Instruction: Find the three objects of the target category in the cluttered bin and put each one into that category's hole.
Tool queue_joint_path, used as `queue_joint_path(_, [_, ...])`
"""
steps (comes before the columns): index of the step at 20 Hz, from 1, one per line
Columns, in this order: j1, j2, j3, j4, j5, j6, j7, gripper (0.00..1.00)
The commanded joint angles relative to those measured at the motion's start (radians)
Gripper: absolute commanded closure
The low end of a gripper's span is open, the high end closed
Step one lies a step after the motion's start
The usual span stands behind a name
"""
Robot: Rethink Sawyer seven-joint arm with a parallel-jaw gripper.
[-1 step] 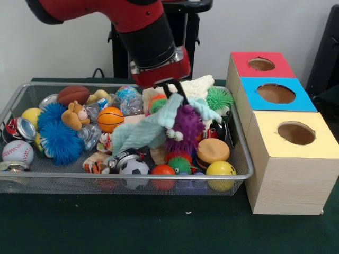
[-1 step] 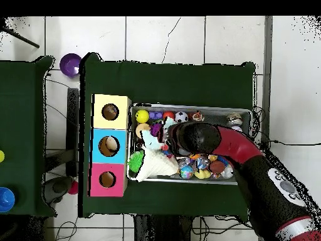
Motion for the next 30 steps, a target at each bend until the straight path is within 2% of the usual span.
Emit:
queue_joint_path(1, [0.039,-0.036,0.040,0.069,0.088,-0.065,0.166,1.00])
queue_joint_path(5, [0.058,-0.047,0.028,0.075,0.108,-0.072,0.169,1.00])
queue_joint_path(9, [0.075,-0.039,-0.009,0.050,0.075,-0.060,0.134,1.00])
queue_joint_path(11, [0.096,-0.040,-0.055,0.015,0.024,-0.046,0.112,1.00])
queue_joint_path(16, [0.169,-0.046,-0.166,-0.111,-0.176,-0.005,0.008,1.00])
queue_joint_path(17, [0.178,-0.046,-0.178,-0.125,-0.203,0.016,0.002,0.00])
queue_joint_path(20, [0.206,-0.049,-0.211,-0.145,-0.236,0.038,0.018,0.00])
queue_joint_path(22, [0.201,-0.059,-0.194,-0.140,-0.249,0.009,0.006,0.00])
queue_joint_path(26, [0.224,-0.075,-0.214,-0.172,-0.269,0.051,0.017,0.00])
queue_joint_path(30, [0.232,-0.083,-0.215,-0.192,-0.292,0.062,-0.011,0.00])
